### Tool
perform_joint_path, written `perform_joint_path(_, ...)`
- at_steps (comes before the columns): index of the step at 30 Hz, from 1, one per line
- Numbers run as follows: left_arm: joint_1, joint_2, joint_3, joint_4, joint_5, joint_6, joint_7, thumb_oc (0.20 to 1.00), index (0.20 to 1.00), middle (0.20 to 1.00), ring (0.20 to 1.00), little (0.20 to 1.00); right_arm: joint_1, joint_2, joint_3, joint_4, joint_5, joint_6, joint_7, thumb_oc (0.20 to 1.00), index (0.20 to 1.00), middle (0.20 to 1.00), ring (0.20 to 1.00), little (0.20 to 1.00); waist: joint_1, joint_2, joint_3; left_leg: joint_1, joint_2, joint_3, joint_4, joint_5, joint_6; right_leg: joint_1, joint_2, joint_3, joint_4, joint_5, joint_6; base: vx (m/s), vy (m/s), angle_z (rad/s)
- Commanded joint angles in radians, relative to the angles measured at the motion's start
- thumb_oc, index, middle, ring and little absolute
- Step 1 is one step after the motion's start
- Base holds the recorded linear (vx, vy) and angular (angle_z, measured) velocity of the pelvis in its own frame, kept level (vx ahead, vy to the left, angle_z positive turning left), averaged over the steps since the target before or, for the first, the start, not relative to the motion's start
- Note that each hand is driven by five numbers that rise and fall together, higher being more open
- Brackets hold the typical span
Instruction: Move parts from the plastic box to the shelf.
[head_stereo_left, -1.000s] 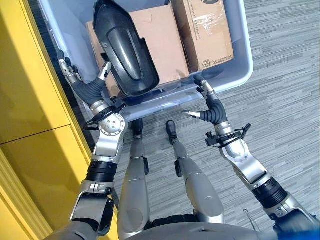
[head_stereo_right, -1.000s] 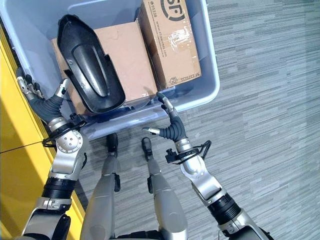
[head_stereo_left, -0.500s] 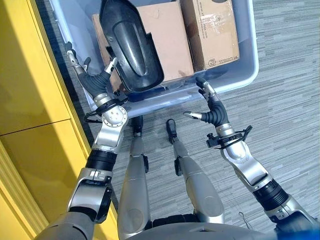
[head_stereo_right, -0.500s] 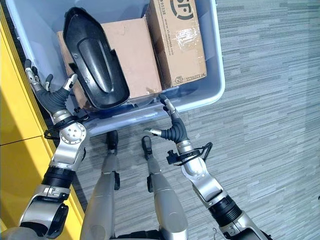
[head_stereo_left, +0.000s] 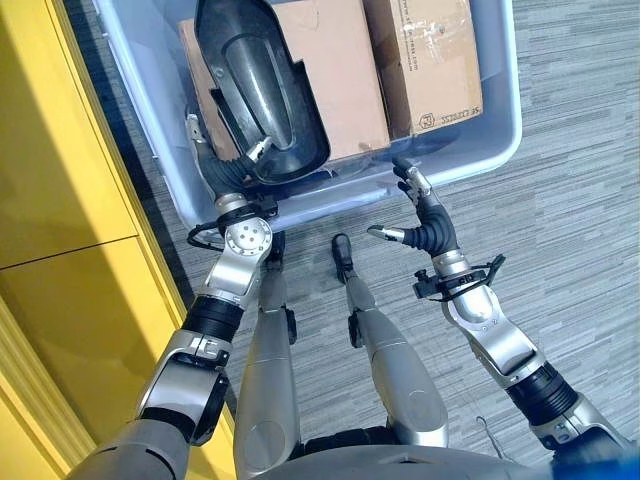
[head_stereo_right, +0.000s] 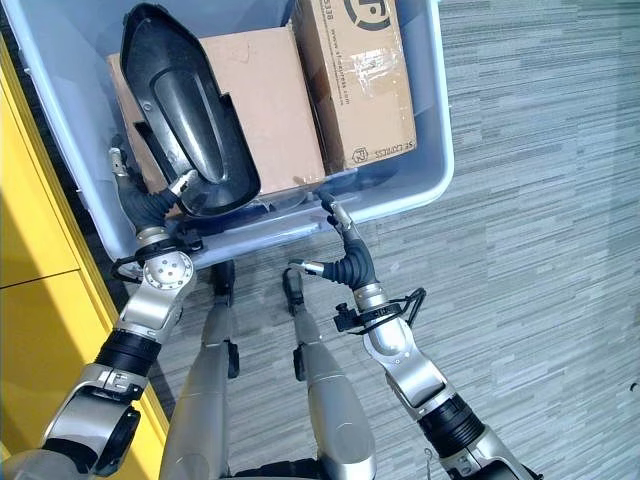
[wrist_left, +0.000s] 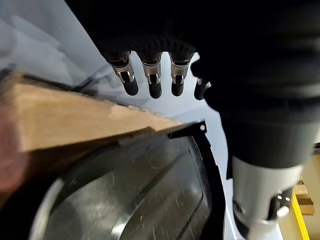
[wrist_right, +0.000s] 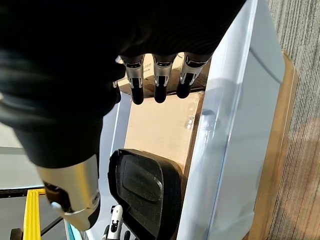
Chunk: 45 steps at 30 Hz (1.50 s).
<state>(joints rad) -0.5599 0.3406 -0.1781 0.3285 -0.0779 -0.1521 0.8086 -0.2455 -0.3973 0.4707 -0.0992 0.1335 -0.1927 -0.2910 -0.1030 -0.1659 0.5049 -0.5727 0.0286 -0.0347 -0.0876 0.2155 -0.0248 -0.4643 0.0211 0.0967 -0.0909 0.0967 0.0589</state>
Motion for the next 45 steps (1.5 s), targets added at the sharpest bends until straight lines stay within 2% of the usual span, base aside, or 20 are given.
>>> perform_joint_path(1, -0.03, 0.02, 0.027, 0.0, 0.079, -0.012, -0.001, 1.0, 1.0, 1.0, 1.0, 1.0, 0.038, 0.003, -0.058, -0.085, -0.002, -0.058, -0.017, 1.0, 1.0, 1.0, 1.0, 1.0, -0.011, -0.027, -0.013, 0.096, 0.042, 0.099, 0.012, -0.09, -0.06, 0.057, -0.102, -0.054, 0.016, -0.002, 0.075, 0.0, 0.0, 0.0)
perform_joint_path(14, -0.022, -0.007, 0.006, -0.002, 0.052, -0.008, -0.018, 1.0, 1.0, 1.0, 1.0, 1.0, 0.037, 0.006, -0.055, -0.077, -0.01, -0.051, -0.032, 1.0, 1.0, 1.0, 1.0, 1.0, -0.011, -0.013, -0.021, 0.114, 0.045, 0.104, 0.008, -0.095, -0.056, 0.058, -0.101, -0.048, 0.022, -0.007, 0.072, 0.0, 0.0, 0.0)
perform_joint_path(23, -0.058, -0.017, 0.02, 0.08, -0.019, -0.005, 0.001, 1.0, 1.0, 1.0, 1.0, 1.0, 0.032, 0.005, -0.048, -0.074, -0.009, -0.046, -0.043, 1.0, 1.0, 1.0, 1.0, 1.0, -0.018, -0.017, -0.019, 0.117, 0.048, 0.108, 0.005, -0.094, -0.056, 0.052, -0.097, -0.043, 0.022, -0.006, 0.072, 0.0, 0.0, 0.0)
perform_joint_path(30, -0.115, -0.013, 0.003, 0.194, -0.034, 0.011, 0.008, 1.0, 1.0, 1.0, 1.0, 1.0, 0.036, -0.003, -0.038, -0.079, -0.001, -0.052, -0.04, 1.0, 1.0, 1.0, 1.0, 1.0, -0.029, -0.024, -0.015, 0.114, 0.05, 0.111, 0.006, -0.093, -0.055, 0.045, -0.095, -0.041, 0.03, -0.007, 0.071, 0.0, 0.0, 0.0)
perform_joint_path(37, -0.205, -0.016, -0.01, 0.4, -0.13, 0.018, -0.01, 1.0, 1.0, 1.0, 1.0, 1.0, 0.044, -0.021, -0.019, -0.087, 0.016, -0.058, -0.033, 1.0, 1.0, 1.0, 1.0, 1.0, -0.048, -0.034, -0.016, 0.115, 0.053, 0.115, 0.009, -0.091, -0.054, 0.037, -0.09, -0.037, 0.037, -0.005, 0.072, 0.0, 0.0, -0.01)
perform_joint_path(42, -0.248, -0.006, -0.026, 0.46, -0.138, 0.033, -0.024, 1.0, 1.0, 1.0, 1.0, 1.0, 0.049, -0.031, -0.014, -0.095, 0.018, -0.058, -0.027, 1.0, 1.0, 1.0, 1.0, 1.0, -0.054, -0.034, -0.016, 0.114, 0.052, 0.115, 0.01, -0.09, -0.054, 0.036, -0.09, -0.036, 0.039, -0.005, 0.073, 0.0, 0.0, -0.01)
perform_joint_path(43, -0.256, -0.006, -0.033, 0.473, -0.14, 0.038, -0.033, 0.959, 0.959, 0.959, 0.959, 0.959, 0.05, -0.033, -0.013, -0.098, 0.022, -0.058, -0.024, 1.0, 1.0, 1.0, 1.0, 1.0, -0.055, -0.034, -0.016, 0.114, 0.052, 0.116, 0.011, -0.09, -0.054, 0.036, -0.09, -0.036, 0.04, -0.005, 0.073, 0.0, 0.0, 0.0)
perform_joint_path(44, -0.261, -0.003, -0.038, 0.483, -0.137, 0.042, -0.037, 0.576, 0.576, 0.576, 0.576, 0.576, 0.051, -0.035, -0.016, -0.099, 0.023, -0.058, -0.022, 1.0, 1.0, 1.0, 1.0, 1.0, -0.055, -0.033, -0.016, 0.114, 0.052, 0.116, 0.011, -0.09, -0.054, 0.035, -0.091, -0.037, 0.041, -0.005, 0.073, 0.0, 0.0, 0.0)
perform_joint_path(45, -0.265, -0.002, -0.039, 0.487, -0.135, 0.043, -0.04, 0.423, 0.423, 0.423, 0.423, 0.423, 0.055, -0.037, -0.017, -0.101, 0.023, -0.058, -0.02, 1.0, 1.0, 1.0, 1.0, 1.0, -0.055, -0.032, -0.017, 0.114, 0.052, 0.116, 0.011, -0.09, -0.054, 0.035, -0.091, -0.037, 0.042, -0.004, 0.073, 0.0, 0.0, 0.0)
